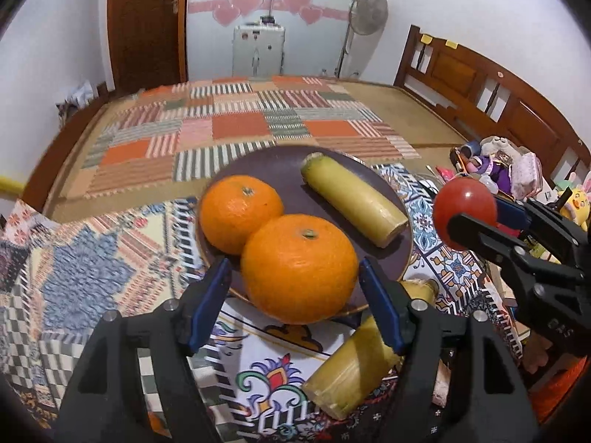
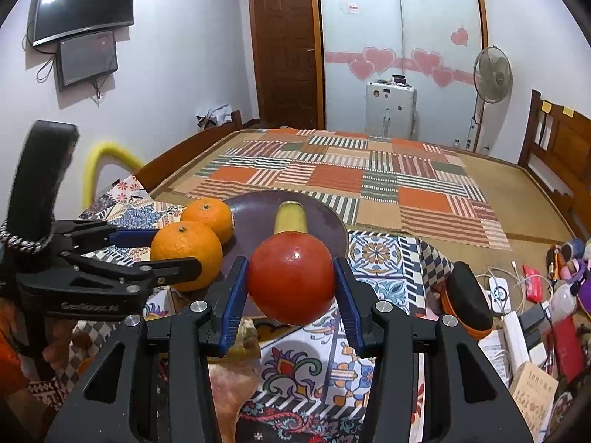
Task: Organize fruits
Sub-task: 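Place the orange and tomato onto the purple plate and open both tools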
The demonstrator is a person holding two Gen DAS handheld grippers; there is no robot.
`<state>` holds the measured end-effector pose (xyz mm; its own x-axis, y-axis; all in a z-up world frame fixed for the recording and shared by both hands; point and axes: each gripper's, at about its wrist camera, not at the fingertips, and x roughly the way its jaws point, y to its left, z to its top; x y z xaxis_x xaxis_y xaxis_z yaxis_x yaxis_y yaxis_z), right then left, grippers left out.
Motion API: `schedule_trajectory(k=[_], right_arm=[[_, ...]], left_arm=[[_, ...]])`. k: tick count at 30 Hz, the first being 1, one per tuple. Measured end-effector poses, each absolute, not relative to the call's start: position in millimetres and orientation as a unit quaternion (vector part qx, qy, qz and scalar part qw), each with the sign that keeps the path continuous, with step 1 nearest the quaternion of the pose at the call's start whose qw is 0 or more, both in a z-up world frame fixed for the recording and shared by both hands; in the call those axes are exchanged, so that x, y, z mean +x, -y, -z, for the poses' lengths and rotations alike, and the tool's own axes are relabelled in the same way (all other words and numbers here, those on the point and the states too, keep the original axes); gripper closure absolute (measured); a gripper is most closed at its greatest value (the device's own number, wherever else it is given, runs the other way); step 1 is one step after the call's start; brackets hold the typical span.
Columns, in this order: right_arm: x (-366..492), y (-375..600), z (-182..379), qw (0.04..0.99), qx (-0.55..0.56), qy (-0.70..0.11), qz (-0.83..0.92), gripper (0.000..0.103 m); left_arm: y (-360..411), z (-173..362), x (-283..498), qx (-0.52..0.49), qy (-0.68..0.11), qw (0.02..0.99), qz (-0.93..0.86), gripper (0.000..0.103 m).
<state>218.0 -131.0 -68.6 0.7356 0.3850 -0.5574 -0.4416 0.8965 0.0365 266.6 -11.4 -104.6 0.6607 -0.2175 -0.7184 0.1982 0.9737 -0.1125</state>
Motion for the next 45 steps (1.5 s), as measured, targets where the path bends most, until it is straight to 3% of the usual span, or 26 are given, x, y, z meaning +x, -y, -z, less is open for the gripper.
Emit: schedule_trajectory(k=[4, 21, 40, 43, 45], right_arm=[[222, 126, 66, 0.930, -0.053, -0.286, -0.226, 0.060], [278, 85, 57, 0.922, -0.078, -0.295, -0.237, 0.060], [327, 45, 90, 0.878, -0.124, -0.391, -0.245, 0.060], [322, 46, 86, 0.882, -0.128, -0.384, -0.243, 0.055], [315, 47, 79, 0.889, -0.130, -0.367, -0.240, 0.040]], left_arm=[[-1, 89, 257, -0.006, -0.364, 0.927, 0.094, 0.024], [-57, 83, 238, 0.037, -0.327, 0.944, 0.026, 0.024], [-70, 96, 240, 0.036, -0.319, 0.947, 0.018, 0.024], [-74, 96, 241, 0.031, -0.321, 0.946, 0.015, 0.024], [-76, 96, 242, 0.026, -0.322, 0.946, 0.014, 0.024]])
